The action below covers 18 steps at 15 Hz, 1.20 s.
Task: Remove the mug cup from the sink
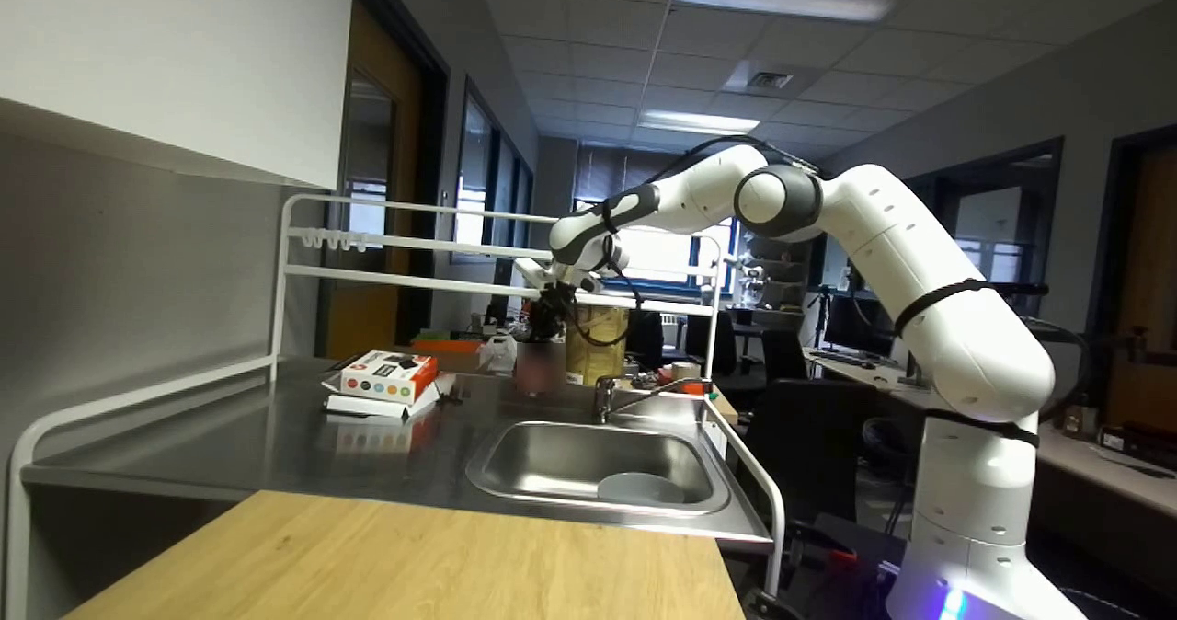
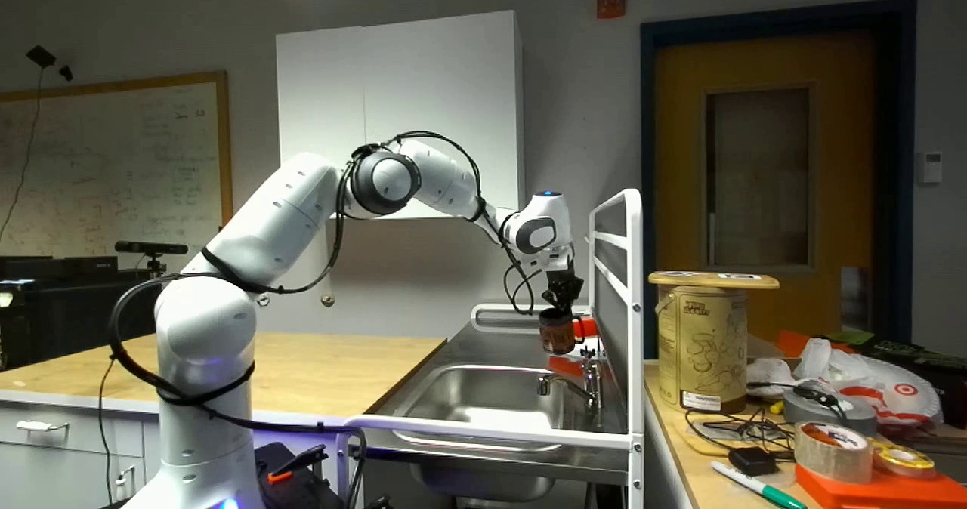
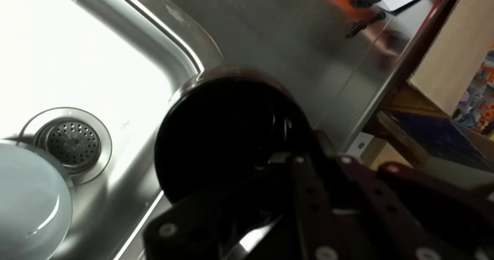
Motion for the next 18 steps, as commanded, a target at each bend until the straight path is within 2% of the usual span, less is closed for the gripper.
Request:
{"api": "replayJointTrajectory", "payload": {
  "k": [1, 8, 18],
  "points": [
    [-60, 109, 52, 195, 82, -103, -24, 5],
    [-86, 251, 46, 382, 74, -210, 7, 5],
    [-95, 352, 37, 513, 46, -284, 28, 5]
  ]
}}
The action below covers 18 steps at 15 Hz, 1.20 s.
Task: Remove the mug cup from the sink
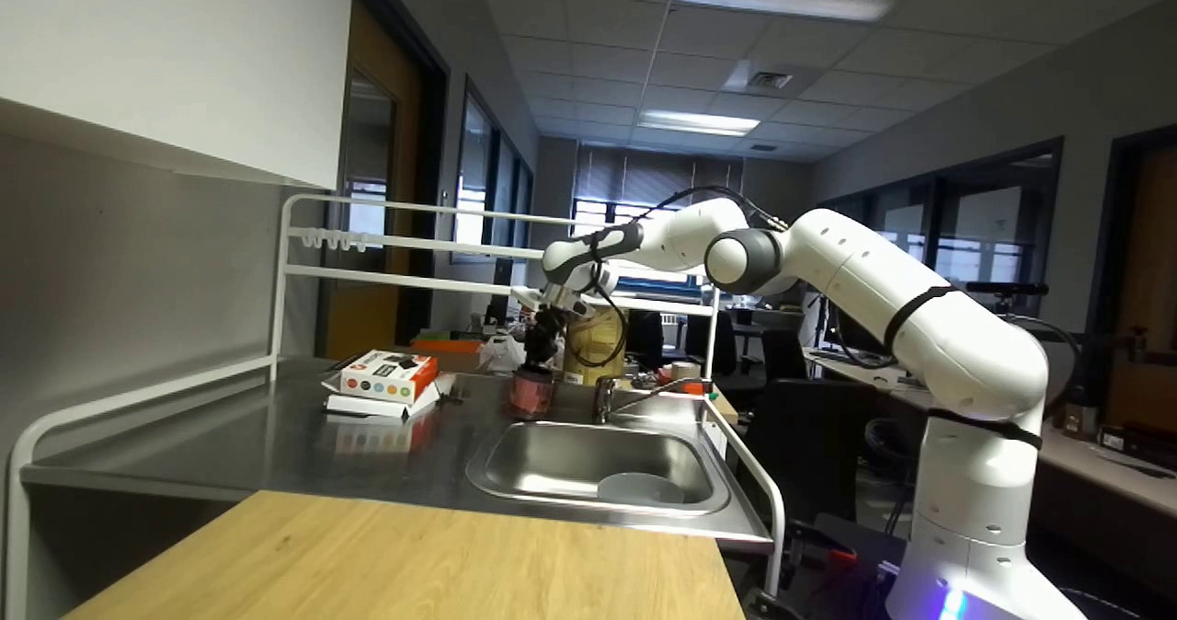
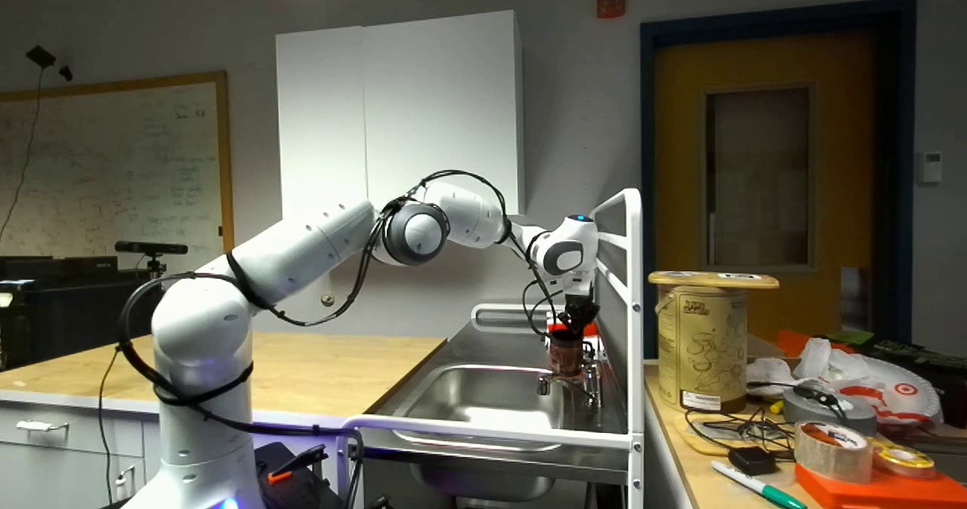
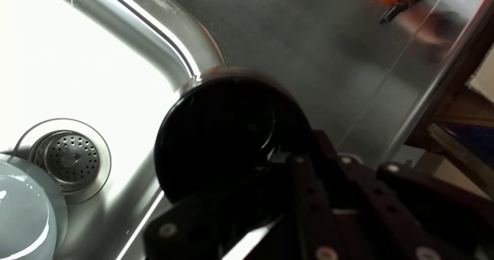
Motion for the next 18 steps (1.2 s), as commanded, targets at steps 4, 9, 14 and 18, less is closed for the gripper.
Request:
{"api": "replayJointTrajectory", "payload": {
  "k": [4, 9, 14, 18],
  "points": [
    [-8, 60, 4, 136, -19, -84, 35, 35],
    [0, 65, -10, 169, -13, -104, 39, 70],
    [4, 66, -13, 184, -14, -111, 37, 100],
    [5, 64, -5, 196, -8, -110, 19, 100]
  ]
}}
